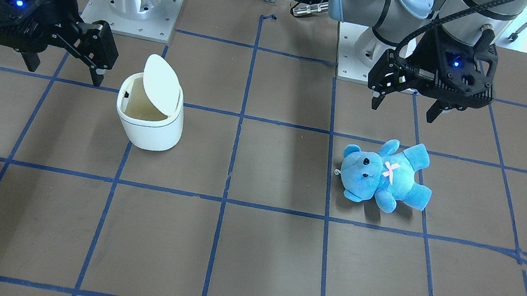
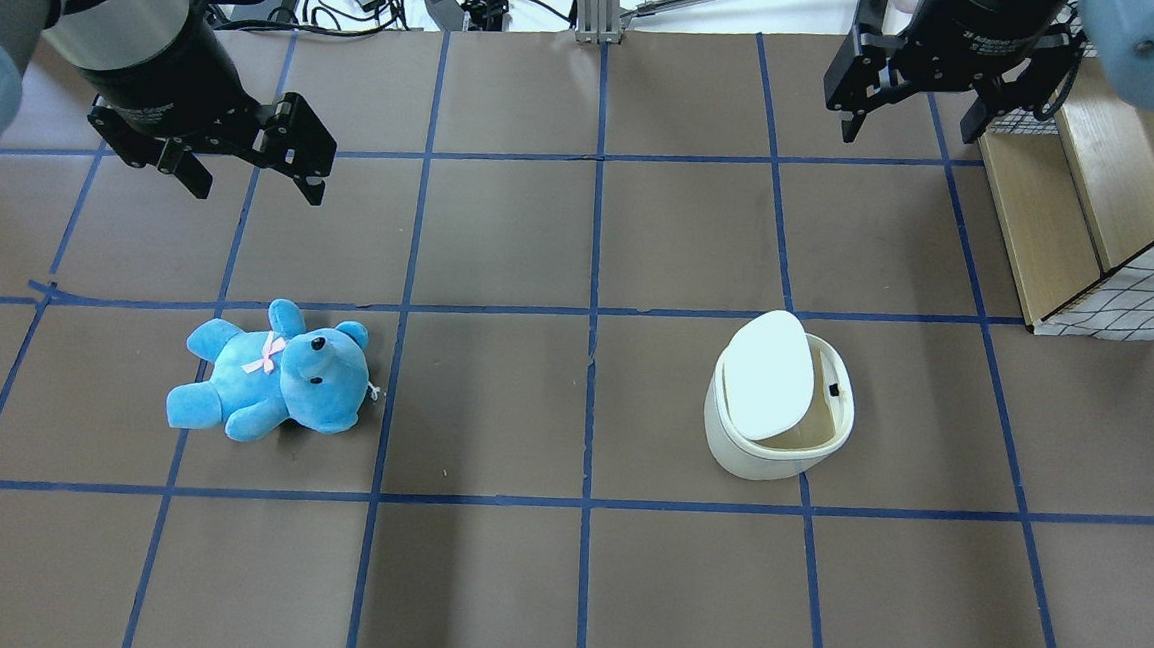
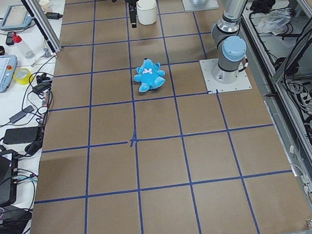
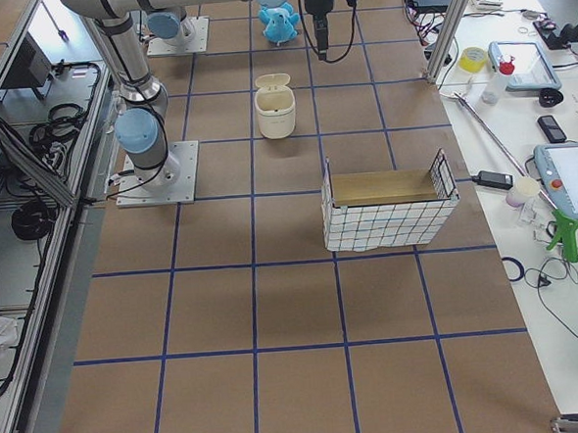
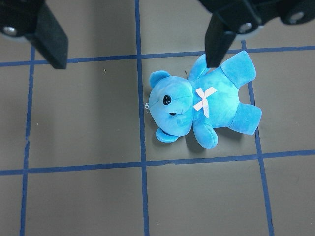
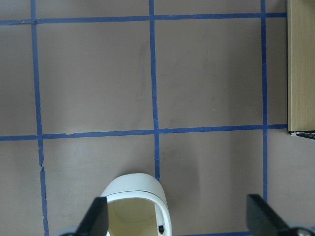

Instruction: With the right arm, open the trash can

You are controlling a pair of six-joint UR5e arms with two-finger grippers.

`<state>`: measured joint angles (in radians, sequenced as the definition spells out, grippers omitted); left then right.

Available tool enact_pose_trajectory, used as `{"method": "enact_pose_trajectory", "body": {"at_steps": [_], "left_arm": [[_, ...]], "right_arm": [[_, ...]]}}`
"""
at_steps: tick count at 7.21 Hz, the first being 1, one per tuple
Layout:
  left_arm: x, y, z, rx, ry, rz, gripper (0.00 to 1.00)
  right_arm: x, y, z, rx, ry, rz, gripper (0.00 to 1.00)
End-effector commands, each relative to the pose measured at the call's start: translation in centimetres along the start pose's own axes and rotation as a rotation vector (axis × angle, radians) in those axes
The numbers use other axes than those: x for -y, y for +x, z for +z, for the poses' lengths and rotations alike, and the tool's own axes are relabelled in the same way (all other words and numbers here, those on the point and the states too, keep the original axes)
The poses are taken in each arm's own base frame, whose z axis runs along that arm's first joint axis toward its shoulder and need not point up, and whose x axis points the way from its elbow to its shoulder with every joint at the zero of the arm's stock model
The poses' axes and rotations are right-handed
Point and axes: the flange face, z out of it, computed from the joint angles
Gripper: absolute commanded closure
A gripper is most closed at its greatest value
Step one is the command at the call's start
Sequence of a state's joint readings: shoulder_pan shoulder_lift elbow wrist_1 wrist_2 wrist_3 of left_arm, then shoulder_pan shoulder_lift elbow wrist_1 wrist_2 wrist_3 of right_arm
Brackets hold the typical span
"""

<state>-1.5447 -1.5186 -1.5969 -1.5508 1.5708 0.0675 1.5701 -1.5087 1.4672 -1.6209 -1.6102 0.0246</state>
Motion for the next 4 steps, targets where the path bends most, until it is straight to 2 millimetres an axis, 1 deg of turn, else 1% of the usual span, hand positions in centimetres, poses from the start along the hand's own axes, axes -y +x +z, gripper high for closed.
{"method": "enact_pose_trajectory", "body": {"at_steps": [1, 2, 4], "left_arm": [[0.00, 0.00, 0.00, 0.000, 0.000, 0.000, 0.00], [0.00, 0.00, 0.00, 0.000, 0.000, 0.000, 0.00], [0.00, 0.00, 0.00, 0.000, 0.000, 0.000, 0.00]], "right_arm": [[-0.41, 0.23, 0.48, -0.005, -0.042, 0.002, 0.00], [-0.78, 0.41, 0.96, -0.009, -0.068, 0.003, 0.00], [-1.08, 0.42, 1.01, -0.008, -0.072, -0.020, 0.00]]}}
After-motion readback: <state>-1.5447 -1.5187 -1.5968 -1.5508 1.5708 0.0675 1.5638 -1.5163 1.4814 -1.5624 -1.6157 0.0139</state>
